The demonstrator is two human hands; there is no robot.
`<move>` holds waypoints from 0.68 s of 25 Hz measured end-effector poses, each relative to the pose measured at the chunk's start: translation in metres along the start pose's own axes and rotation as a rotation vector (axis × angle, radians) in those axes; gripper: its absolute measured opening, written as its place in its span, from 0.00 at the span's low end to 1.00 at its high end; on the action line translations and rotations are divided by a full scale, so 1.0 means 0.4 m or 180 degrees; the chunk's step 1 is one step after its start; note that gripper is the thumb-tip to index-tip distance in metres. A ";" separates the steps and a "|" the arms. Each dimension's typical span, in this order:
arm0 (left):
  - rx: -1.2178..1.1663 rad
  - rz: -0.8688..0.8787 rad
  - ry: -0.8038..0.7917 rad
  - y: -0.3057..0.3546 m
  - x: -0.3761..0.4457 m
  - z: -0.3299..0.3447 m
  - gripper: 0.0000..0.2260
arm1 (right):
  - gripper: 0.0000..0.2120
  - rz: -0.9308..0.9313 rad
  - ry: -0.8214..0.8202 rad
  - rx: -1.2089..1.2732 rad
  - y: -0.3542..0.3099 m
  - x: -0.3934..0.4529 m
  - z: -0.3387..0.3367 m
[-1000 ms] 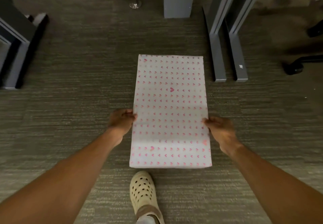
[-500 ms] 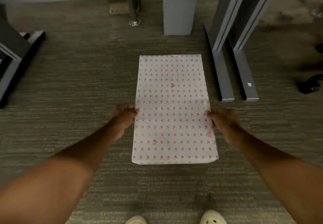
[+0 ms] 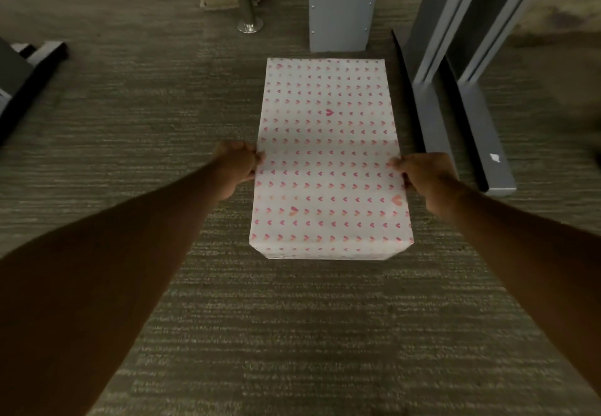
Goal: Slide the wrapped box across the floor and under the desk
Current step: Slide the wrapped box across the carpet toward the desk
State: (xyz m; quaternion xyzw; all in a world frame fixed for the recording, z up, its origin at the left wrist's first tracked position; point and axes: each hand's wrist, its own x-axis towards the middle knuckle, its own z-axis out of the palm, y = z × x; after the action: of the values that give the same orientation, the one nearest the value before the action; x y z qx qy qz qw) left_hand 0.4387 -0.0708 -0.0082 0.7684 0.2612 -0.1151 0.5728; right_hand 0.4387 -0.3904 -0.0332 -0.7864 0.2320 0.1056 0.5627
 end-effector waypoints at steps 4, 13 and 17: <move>0.0004 -0.0107 0.0114 0.011 0.073 0.006 0.03 | 0.14 0.0004 -0.0043 -0.0026 -0.031 0.062 0.024; -0.0037 -0.0280 0.0044 0.006 0.154 -0.007 0.03 | 0.08 0.0151 -0.0083 -0.0089 -0.062 0.119 0.076; 0.0003 -0.0284 0.0066 -0.013 0.159 0.002 0.04 | 0.07 0.0194 -0.0147 -0.0038 -0.039 0.125 0.085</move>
State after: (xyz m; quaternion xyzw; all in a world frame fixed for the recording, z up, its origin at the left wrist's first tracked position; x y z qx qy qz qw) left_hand 0.4893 -0.0534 -0.0428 0.7574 0.3011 -0.1327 0.5640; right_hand 0.4932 -0.3670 -0.0531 -0.7797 0.2421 0.1422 0.5597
